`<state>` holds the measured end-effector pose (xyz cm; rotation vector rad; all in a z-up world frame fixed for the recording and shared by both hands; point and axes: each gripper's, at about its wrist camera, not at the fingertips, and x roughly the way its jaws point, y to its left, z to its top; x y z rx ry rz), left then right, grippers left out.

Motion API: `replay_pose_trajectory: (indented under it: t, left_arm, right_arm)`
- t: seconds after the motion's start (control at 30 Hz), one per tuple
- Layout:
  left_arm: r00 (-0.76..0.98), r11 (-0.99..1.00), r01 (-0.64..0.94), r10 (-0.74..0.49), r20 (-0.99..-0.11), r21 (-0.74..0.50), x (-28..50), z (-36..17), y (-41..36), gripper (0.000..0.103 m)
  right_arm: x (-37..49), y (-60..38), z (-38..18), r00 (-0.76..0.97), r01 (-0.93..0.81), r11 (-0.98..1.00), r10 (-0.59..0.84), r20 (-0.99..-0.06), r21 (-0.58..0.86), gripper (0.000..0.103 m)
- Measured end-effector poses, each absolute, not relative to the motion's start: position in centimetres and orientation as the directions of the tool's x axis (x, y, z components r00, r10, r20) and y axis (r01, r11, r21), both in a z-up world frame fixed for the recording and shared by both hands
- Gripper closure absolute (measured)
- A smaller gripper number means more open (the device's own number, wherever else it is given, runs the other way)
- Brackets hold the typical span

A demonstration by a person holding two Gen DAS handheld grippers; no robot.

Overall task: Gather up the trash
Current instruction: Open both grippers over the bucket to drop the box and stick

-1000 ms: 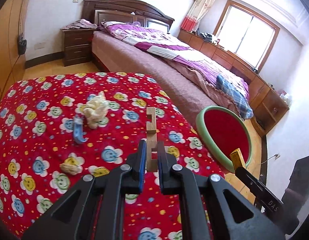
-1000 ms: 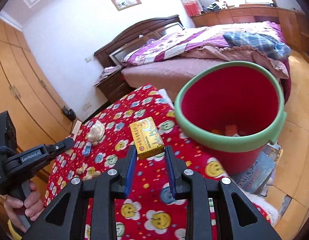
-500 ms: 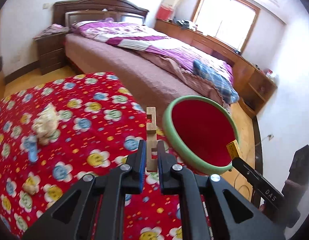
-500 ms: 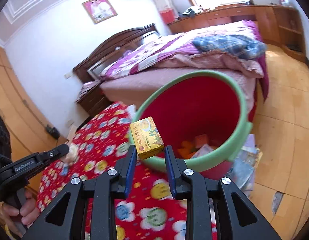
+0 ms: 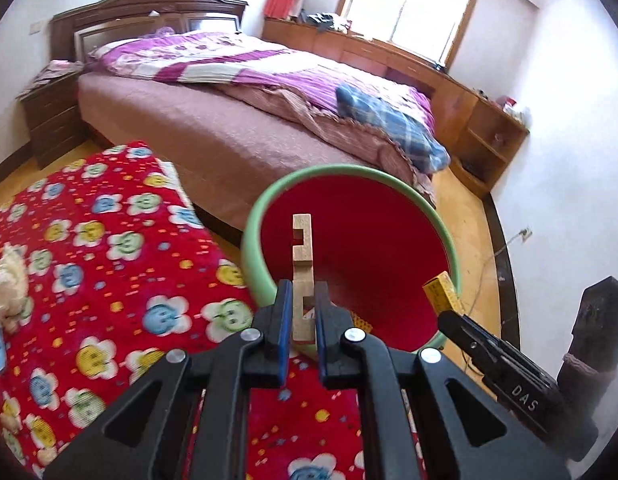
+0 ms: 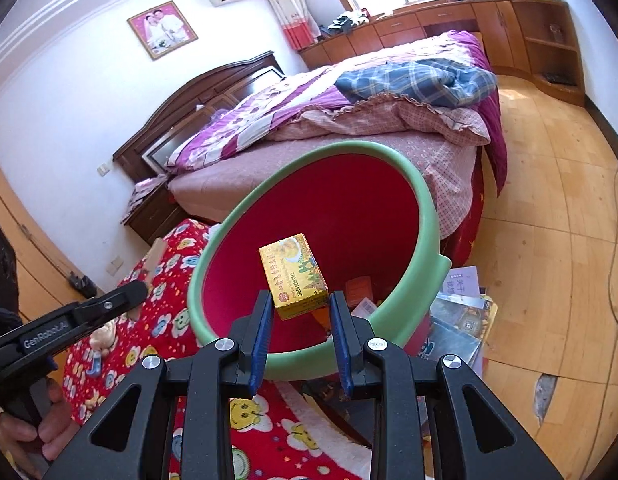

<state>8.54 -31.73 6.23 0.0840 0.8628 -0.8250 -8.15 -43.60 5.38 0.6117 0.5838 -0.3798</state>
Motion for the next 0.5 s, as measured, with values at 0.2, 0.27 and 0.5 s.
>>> replay_pose_trajectory:
  t: [0.2, 0.27, 0.5]
  left_arm:
    - [0.325, 0.674, 0.706, -0.582, -0.745, -0.219, 9.6, 4.0, -34.5, 0.094]
    - [0.332, 0.675, 0.707, -0.578, -0.746, -0.209, 9.7, 3.8, -34.7, 0.094]
    - [0.349, 0.684, 0.694, -0.592, -0.727, -0.225, 9.7, 4.7, -33.8, 0.075]
  right_arm:
    - [-7.6, -44.0, 4.7, 0.770, 0.490, 0.756, -0.141, -0.622, 0.435, 0.074]
    - [-7.4, -44.1, 4.6, 0.771, 0.484, 0.757, -0.134, -0.622, 0.438, 0.073]
    - [-7.1, -44.4, 4.3, 0.773, 0.476, 0.754, -0.112, -0.625, 0.453, 0.072]
